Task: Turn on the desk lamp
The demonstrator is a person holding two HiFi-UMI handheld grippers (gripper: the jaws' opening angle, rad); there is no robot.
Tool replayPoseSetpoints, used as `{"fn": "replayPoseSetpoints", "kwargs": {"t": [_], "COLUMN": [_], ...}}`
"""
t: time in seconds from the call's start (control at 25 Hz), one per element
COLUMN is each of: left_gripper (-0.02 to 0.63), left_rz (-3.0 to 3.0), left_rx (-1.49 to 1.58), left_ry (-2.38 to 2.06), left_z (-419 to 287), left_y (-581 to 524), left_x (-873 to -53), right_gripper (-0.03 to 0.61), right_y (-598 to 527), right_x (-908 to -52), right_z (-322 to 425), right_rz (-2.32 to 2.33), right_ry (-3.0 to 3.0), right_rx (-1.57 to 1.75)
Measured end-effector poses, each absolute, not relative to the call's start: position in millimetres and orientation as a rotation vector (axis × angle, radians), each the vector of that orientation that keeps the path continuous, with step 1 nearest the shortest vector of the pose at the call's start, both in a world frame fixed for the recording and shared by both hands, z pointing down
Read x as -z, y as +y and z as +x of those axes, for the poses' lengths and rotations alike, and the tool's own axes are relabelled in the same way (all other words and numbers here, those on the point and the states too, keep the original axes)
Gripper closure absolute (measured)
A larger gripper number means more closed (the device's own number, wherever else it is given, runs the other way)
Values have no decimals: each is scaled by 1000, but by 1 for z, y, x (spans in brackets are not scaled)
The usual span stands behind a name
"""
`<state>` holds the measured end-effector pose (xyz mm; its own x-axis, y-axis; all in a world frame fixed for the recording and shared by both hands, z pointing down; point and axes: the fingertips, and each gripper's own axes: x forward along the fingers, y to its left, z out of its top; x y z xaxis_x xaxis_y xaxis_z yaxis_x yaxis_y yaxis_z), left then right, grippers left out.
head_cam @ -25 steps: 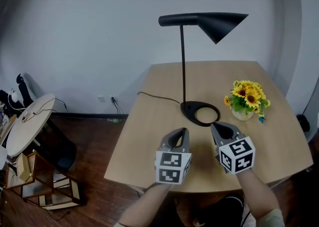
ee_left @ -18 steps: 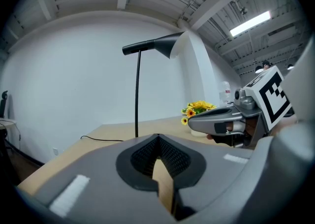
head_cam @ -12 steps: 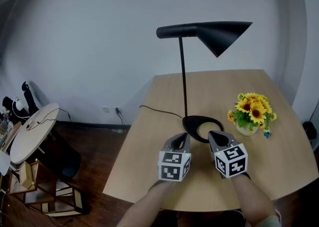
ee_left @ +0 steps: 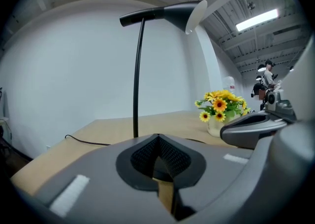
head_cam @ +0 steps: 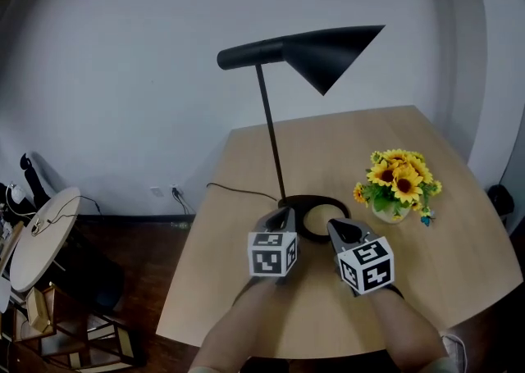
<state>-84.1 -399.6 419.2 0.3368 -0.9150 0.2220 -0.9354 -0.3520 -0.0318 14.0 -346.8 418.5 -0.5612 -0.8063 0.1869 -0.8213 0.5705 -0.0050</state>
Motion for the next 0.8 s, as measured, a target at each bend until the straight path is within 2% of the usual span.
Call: {"fn": "replayPoseSetpoints", "kwargs": {"t": [0.8], "left_gripper": [617], "left_rz": [2350], "left_rx": [-397], "left_ry": [-1617], "left_z": [-87], "left_y": [-465], "left_x": [-455], "right_gripper": [578], "right_y": [-346], "right_x": [-422], "right_z": [11], "right_rz": [1336], "right_ry": [-2666], "right_rx": [-200]}}
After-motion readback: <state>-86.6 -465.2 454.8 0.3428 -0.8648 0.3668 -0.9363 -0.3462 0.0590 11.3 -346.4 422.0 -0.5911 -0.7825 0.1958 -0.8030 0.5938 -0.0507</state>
